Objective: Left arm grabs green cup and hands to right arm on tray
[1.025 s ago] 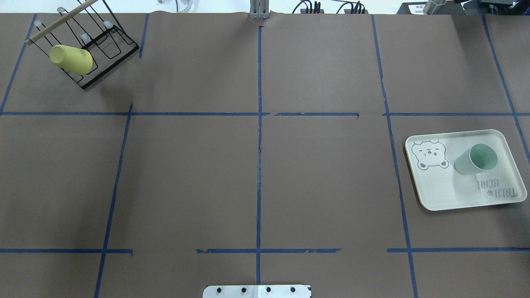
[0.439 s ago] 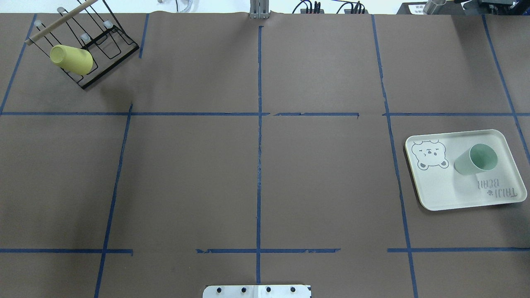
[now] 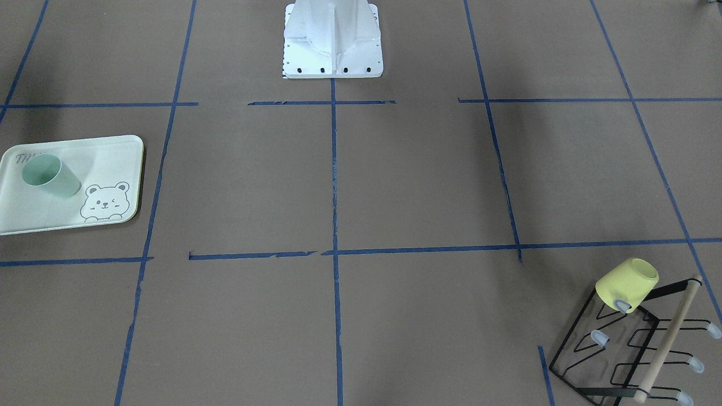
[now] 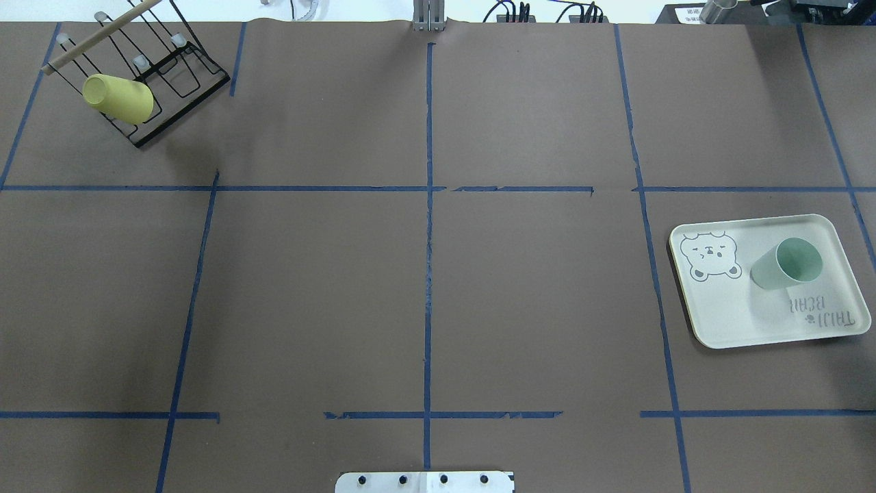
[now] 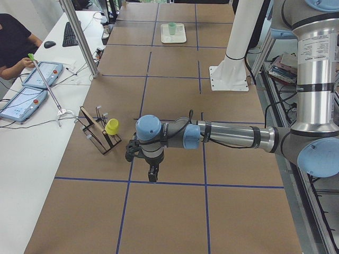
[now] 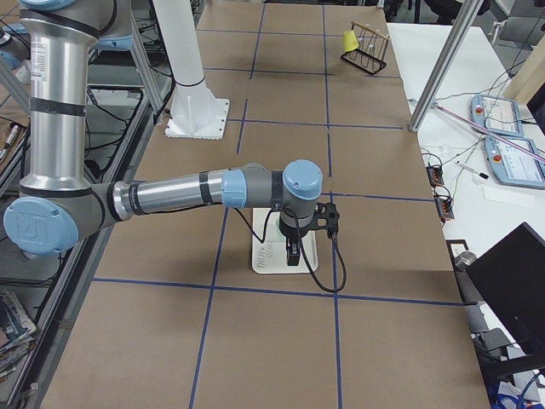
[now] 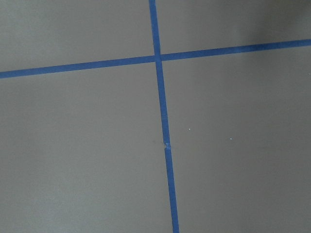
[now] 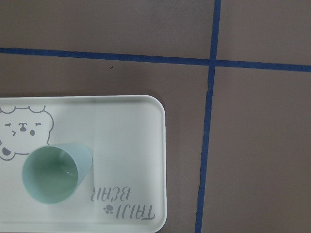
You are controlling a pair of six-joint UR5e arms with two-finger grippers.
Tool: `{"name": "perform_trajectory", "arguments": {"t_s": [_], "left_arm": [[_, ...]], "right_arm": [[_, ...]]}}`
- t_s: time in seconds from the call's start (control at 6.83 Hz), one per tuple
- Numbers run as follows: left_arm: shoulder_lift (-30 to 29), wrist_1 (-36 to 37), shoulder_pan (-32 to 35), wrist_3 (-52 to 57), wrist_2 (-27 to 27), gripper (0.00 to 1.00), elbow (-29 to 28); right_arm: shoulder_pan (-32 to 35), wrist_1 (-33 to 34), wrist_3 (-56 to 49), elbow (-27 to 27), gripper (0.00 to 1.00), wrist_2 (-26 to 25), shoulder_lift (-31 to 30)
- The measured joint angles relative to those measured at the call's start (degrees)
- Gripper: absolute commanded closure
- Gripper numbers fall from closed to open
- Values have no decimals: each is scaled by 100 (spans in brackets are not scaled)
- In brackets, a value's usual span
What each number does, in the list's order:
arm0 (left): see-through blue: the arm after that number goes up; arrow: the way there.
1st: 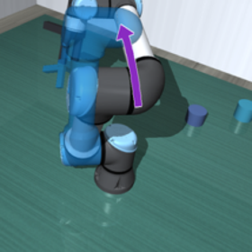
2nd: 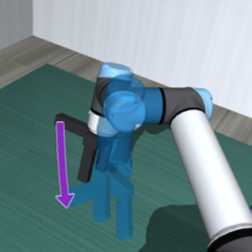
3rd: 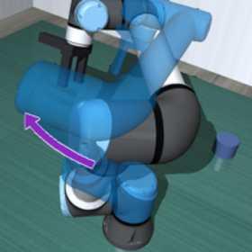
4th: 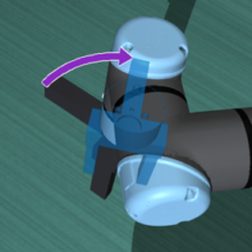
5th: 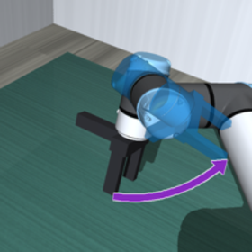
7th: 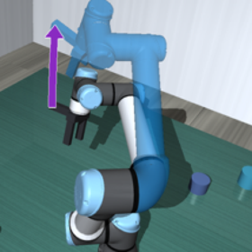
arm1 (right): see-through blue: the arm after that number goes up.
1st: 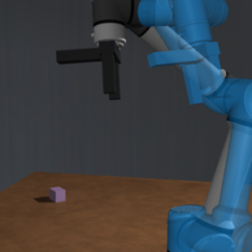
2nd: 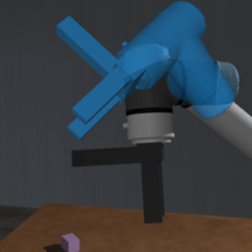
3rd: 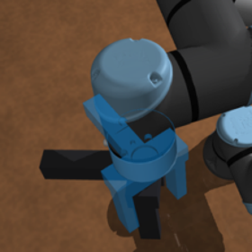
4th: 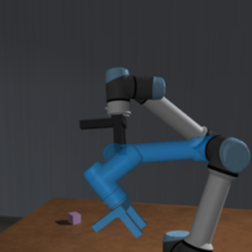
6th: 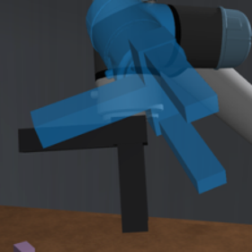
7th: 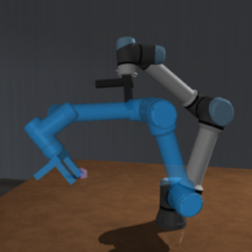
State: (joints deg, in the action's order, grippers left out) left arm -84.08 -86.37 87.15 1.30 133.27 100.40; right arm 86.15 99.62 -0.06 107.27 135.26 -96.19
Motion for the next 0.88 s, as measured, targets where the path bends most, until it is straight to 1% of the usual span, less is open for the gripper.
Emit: {"name": "perform_trajectory", "arguments": {"t_s": [0.15, 0.44, 0.88], "left_arm": [[10, 176, -3, 7, -16, 0, 4], [129, 637, -1, 183, -9, 0, 304], [140, 678, -13, 246, -3, 0, 442]], "right_arm": [[-15, -3, 3, -14, 0, -35, 13], [-36, -10, 8, -47, 0, -112, 21], [-45, -32, 44, -77, 0, -151, 16]]}}
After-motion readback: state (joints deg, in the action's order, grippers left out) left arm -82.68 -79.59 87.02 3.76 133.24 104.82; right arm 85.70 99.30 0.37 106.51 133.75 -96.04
